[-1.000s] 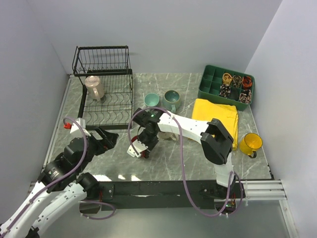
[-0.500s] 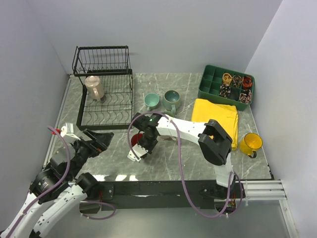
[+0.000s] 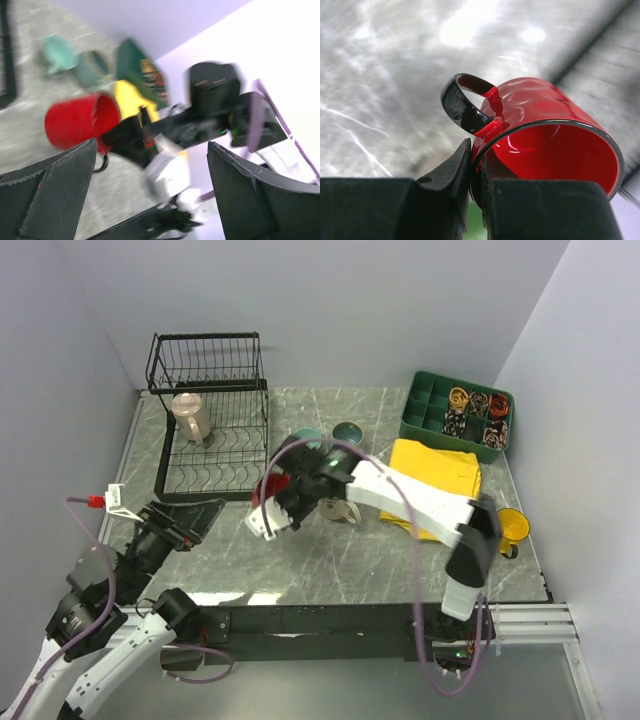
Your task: Load the cups into the dish rack
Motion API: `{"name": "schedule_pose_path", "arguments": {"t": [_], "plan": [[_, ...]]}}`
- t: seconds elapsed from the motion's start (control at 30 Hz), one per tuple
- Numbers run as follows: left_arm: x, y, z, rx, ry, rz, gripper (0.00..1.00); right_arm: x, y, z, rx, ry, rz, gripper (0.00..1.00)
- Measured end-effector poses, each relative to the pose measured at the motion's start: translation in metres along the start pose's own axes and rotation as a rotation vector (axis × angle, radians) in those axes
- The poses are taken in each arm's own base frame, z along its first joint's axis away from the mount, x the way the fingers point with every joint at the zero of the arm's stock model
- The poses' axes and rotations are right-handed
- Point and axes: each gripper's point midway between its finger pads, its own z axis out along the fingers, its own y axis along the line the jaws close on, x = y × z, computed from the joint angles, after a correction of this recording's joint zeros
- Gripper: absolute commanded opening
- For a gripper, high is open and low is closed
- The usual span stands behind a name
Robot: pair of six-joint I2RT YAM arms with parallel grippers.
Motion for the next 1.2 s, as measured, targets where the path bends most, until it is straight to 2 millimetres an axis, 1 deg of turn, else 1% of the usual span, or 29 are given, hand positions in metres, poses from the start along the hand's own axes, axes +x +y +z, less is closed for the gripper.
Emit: {"name": "schedule_pose_path", "arguments": {"t": [0.07, 0.1, 0.17, 0.27, 0.33, 0.37, 0.4, 0.47, 0.6, 0.67, 0.83, 0.97, 1.03, 1.1, 1.17, 1.2], "plan": [[-0.006, -0.018, -0.002, 0.07, -0.009, -0.014, 0.96, -0.017, -0.022, -0.04, 0.119, -0.015, 0.007, 0.0], [-0.008, -0.027, -0.003, 0.105, -0.011, -0.021, 0.96, -0.026, -0.033, -0.065, 0.192, -0.028, 0.008, 0.0], [-0.011, -0.043, -0.005, 0.171, -0.01, -0.031, 0.96, -0.042, -0.043, -0.112, 0.325, -0.052, 0.016, 0.0], [-0.011, -0.067, -0.003, 0.261, 0.01, -0.045, 0.96, -0.055, -0.042, -0.179, 0.505, -0.074, 0.048, 0.0], [-0.008, -0.085, 0.003, 0.326, 0.043, -0.05, 0.96, -0.057, -0.041, -0.215, 0.632, -0.085, 0.06, 0.0], [-0.006, -0.091, 0.006, 0.348, 0.06, -0.049, 0.96, -0.057, -0.04, -0.231, 0.695, -0.091, 0.067, 0.0], [-0.002, -0.1, 0.011, 0.373, 0.087, -0.048, 0.96, -0.057, -0.038, -0.243, 0.754, -0.101, 0.067, 0.0], [0.006, -0.114, 0.022, 0.424, 0.137, -0.043, 0.96, -0.053, -0.031, -0.259, 0.847, -0.108, 0.071, 0.0], [0.029, -0.144, 0.042, 0.541, 0.276, -0.045, 0.96, -0.054, -0.013, -0.269, 0.969, -0.175, 0.082, 0.0], [0.039, -0.158, 0.049, 0.604, 0.348, -0.057, 0.96, -0.055, -0.01, -0.271, 1.027, -0.211, 0.077, 0.0], [0.061, -0.177, 0.059, 0.72, 0.504, -0.137, 0.96, -0.058, -0.008, -0.27, 1.143, -0.274, 0.021, 0.0], [0.071, -0.184, 0.063, 0.774, 0.593, -0.193, 0.96, -0.062, -0.012, -0.266, 1.18, -0.297, -0.037, 0.0], [0.075, -0.185, 0.064, 0.782, 0.628, -0.212, 0.99, -0.065, -0.013, -0.264, 1.19, -0.306, -0.079, 0.0], [0.077, -0.188, 0.063, 0.797, 0.656, -0.225, 0.95, -0.07, -0.012, -0.264, 1.197, -0.316, -0.13, 0.0], [0.078, -0.191, 0.061, 0.816, 0.687, -0.242, 0.88, -0.076, -0.011, -0.264, 1.205, -0.328, -0.182, 0.0], [0.079, -0.192, 0.061, 0.824, 0.697, -0.248, 0.87, -0.078, -0.01, -0.264, 1.204, -0.335, -0.202, 0.0]]}}
